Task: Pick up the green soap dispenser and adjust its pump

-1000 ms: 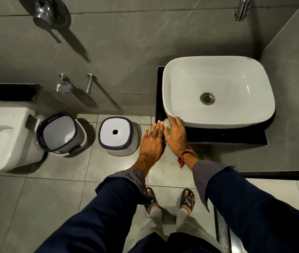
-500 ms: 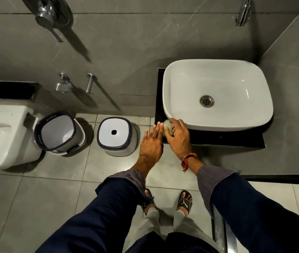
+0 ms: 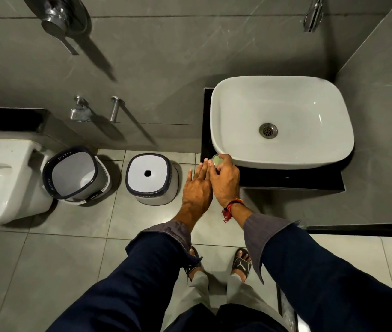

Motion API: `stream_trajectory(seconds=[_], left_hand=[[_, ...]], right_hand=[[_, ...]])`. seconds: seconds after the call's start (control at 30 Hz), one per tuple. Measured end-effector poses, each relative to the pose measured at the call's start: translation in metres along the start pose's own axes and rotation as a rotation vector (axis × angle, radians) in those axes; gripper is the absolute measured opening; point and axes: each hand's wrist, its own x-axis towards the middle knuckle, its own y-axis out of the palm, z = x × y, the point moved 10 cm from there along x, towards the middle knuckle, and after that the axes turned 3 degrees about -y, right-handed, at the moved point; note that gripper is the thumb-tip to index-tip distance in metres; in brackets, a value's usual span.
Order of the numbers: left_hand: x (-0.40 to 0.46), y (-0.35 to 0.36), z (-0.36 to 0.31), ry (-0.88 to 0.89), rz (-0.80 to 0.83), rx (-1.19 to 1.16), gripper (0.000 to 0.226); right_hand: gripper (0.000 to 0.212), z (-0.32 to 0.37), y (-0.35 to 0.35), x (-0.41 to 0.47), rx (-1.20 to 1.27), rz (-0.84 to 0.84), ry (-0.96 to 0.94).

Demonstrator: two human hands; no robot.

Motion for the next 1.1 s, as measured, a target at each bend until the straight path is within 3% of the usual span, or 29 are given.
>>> stream_trajectory(seconds=[0.27,0.37,0.43,0.67,0.97,1.1], left_hand=[[0.000,-0.001,-0.001,0.022,-0.055,-0.052,0.074],[-0.004,-0.003,0.003,-0.006,-0.105,-0.159,0.081],[-0.008,0.002,0.005,-0.044,-0.096,-0.274,0.081],[-0.006,0.005,0.019,-0.110,-0.089,-0.564,0.079],[0.000,-0.001,0.030,-0.050,-0.060,-0.469,0.080],[0.001,-0.017,0.036,-0.059,-0.095,-0.406,0.083]], right_hand=[[0.055,-0.012,-0.012,-0.009,0.004,-0.017,0.004],[0.051,-0.033,-0.015,-0.017,0.104,-0.041,0.086],[0.047,-0.046,-0.003,-0.020,0.181,0.038,0.160],[0.035,-0.039,0.020,-0.015,0.286,0.138,0.181],[0.036,-0.036,0.023,-0.011,0.235,0.170,0.165],[0.034,-0.026,-0.004,-0.008,0.145,0.061,0.093]])
